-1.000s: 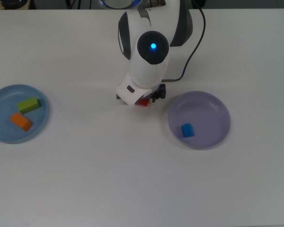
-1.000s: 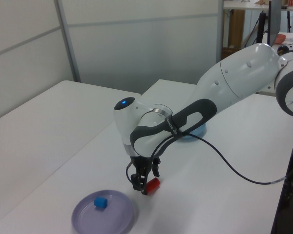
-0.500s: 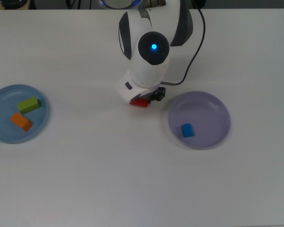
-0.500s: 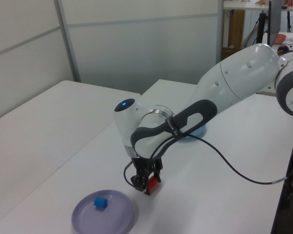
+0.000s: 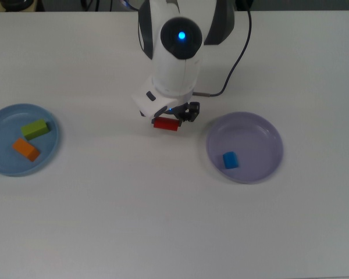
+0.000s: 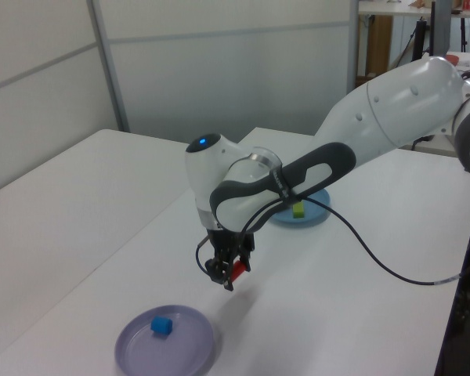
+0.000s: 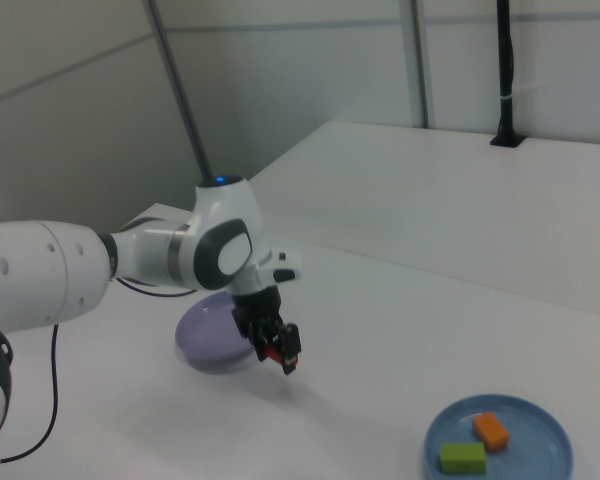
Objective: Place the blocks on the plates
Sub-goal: 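Carry the red block onto the lavender plate and release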
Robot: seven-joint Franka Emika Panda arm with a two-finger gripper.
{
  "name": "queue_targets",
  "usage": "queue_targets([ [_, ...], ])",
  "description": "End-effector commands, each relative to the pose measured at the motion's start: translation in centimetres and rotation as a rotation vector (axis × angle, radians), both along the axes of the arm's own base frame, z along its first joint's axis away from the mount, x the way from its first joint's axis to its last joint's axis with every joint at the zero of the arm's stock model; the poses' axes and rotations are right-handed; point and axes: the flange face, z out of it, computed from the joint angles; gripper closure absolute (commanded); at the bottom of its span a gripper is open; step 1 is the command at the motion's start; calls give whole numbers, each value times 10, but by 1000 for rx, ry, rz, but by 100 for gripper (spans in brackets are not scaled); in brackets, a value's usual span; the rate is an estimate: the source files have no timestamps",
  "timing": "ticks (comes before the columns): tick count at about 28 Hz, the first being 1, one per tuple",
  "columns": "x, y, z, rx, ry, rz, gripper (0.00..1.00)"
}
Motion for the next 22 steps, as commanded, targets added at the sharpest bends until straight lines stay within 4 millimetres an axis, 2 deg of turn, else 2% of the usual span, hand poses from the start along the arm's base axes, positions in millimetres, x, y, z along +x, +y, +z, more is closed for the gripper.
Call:
queue_targets([
  [1,0,33,24,2,-27,149,98],
  [3,2,58,33,12,-49,238,98],
  [7,0,92,32,29,-54,329,95],
  [8,0,97,29,35,-54,350,95],
  [10,-2,120,20,53,-59,421,95],
  [13,-2,139,10,61,-68,452,94],
  [14,-3,153,-3,64,-60,474,91],
  [16,-4,164,-15,62,-50,495,85],
  [18,-1,167,-24,71,-52,497,73],
  [21,6,172,-31,88,-95,494,62],
  [22,6,175,-31,91,-109,499,54],
])
